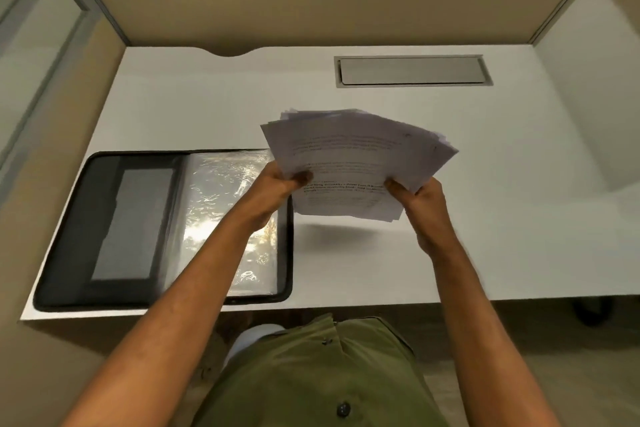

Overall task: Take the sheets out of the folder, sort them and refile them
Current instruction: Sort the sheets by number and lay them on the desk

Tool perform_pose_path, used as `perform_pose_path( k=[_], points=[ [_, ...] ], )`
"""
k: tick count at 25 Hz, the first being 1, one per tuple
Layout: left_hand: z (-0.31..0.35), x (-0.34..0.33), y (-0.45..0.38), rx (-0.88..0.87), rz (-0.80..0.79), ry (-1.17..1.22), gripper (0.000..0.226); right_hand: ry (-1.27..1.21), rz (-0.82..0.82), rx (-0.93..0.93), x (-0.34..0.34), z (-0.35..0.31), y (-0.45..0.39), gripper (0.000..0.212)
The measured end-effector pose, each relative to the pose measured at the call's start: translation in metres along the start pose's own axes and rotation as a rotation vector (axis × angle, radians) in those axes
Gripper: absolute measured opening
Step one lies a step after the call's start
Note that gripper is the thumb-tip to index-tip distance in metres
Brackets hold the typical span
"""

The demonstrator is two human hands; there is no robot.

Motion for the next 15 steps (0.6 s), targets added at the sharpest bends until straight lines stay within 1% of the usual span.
perform_pose_path(
  k=[3,5,11,13,15],
  points=[
    [-0.002,-0.025,0.013,0.001,-0.038,-0.011,0.042,-0.023,-0.021,0.022,0.017,0.01,0.012,0.044],
    [-0.006,-0.037,0.018,-0.008,-0.025,-0.026,0.041,-0.056,-0.012,0.015,0.022,0.016,0.017,0.049],
    [-0.015,-0.047,0.021,-0.037,0.085,-0.013,0.047,-0.097,0.016,-0.053,0.02,0.027,0.025,0.039],
    [-0.016,-0.043,0.024,-0.044,0.096,0.006,0.046,-0.1,0.014,-0.052,0.021,0.029,0.026,0.039],
    [-0.024,-0.042,0.028,-0.014,0.076,0.015,0.046,-0.081,0.005,-0.073,0.02,0.037,0.025,0.038]
  ],
)
Point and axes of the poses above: each hand's wrist, its own y-axis away from the middle knuckle, its own x-axis out of the back of the hand, z = x × y, the point moved 7 cm from there along -y, towards the middle knuckle, and after that the axes turned 12 degrees about -x, right-handed, at the moved point
